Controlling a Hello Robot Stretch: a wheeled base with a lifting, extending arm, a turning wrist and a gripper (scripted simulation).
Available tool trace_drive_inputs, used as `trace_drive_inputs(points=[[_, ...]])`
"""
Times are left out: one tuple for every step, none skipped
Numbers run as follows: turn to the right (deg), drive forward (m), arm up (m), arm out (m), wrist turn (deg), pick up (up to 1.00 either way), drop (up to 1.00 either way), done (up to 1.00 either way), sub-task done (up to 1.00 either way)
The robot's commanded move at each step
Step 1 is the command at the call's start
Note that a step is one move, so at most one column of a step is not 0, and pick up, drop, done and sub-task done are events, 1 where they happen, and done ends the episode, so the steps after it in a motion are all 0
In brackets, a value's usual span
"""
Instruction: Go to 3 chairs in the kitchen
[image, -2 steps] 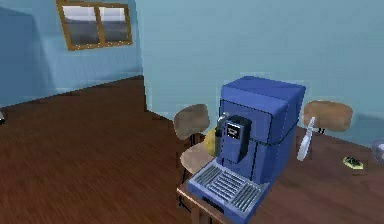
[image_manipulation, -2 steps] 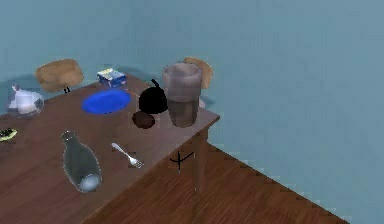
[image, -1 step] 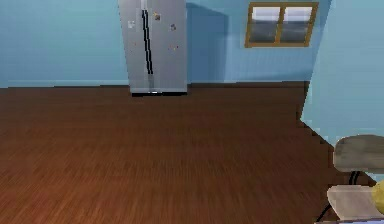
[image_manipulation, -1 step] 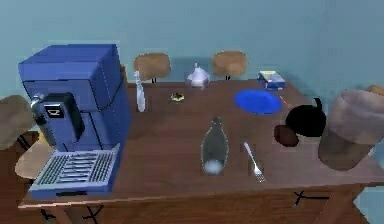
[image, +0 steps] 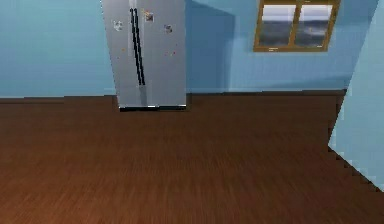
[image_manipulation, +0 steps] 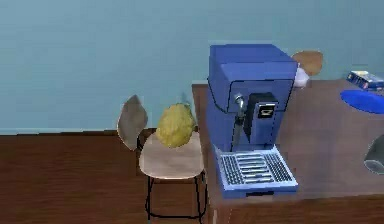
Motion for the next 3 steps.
trace_drive_inputs(points=[[30.0,0.00,0.00,0.00,0.0,0.00,0.00,0.00,0.00],[0.0,0.85,0.00,0.00,0.0,0.00,0.00,0.00,0.00],[45.0,0.00,0.00,0.00,0.0,0.00,0.00,0.00,0.00]])
